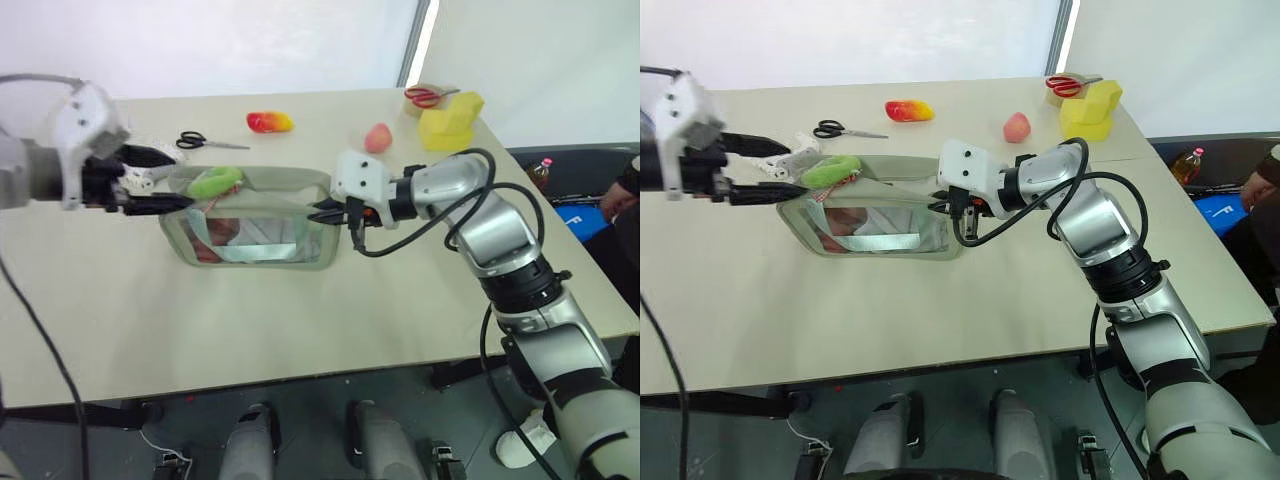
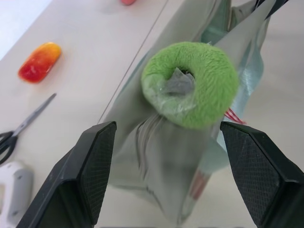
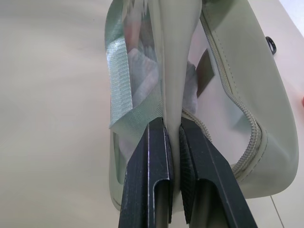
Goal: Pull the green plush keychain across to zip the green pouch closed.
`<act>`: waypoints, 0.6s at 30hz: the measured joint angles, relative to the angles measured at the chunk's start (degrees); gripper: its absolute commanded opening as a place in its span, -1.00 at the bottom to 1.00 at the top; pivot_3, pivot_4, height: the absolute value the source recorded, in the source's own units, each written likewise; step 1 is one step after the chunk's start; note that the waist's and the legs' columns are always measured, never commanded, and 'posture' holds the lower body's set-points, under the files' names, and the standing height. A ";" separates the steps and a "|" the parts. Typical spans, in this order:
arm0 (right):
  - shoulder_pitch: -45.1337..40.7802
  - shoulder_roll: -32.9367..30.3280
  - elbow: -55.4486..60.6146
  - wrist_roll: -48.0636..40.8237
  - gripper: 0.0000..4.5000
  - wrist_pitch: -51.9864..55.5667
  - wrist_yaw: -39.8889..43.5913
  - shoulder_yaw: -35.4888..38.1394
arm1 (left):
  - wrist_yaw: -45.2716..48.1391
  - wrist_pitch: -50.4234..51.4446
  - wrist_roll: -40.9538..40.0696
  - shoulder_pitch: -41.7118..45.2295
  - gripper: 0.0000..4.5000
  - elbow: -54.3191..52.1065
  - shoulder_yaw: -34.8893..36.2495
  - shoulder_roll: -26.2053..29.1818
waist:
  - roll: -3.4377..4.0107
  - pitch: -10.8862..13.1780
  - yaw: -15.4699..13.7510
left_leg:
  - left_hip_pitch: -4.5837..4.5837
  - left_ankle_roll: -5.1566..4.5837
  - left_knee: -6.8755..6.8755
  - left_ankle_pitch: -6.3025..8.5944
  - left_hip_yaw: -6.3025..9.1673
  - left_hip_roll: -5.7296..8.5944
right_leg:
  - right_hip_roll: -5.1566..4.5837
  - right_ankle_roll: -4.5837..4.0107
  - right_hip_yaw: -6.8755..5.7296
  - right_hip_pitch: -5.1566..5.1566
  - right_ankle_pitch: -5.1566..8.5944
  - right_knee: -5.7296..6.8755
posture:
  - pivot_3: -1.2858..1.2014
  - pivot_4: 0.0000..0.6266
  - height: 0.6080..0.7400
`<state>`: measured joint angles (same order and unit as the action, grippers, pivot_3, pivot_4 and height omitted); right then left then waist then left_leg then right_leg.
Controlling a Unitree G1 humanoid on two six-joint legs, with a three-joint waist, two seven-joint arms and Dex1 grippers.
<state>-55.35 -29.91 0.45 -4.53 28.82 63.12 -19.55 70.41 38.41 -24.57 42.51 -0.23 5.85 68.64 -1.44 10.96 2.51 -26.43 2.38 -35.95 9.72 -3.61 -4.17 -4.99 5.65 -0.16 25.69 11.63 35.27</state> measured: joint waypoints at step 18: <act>-0.25 0.12 -0.66 0.83 -1.00 -0.33 0.45 0.01 | -9.38 -5.30 2.82 -14.24 -0.09 2.06 3.17 -8.96 | -0.02 -0.01 -0.10 | 0.01 0.15 -0.08 0.09 -0.03 -0.05 | 0.00 -0.09 -0.01 -0.04 -0.06 0.01 | 0.03 -0.52 1.00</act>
<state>-55.60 -29.78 -0.21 -3.70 28.49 63.58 -19.54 61.03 33.11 -21.75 28.27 1.83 9.02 59.69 -1.47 10.95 2.41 -26.42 2.53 -36.03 9.81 -3.65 -4.21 -4.99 5.56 -0.17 25.65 11.57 35.28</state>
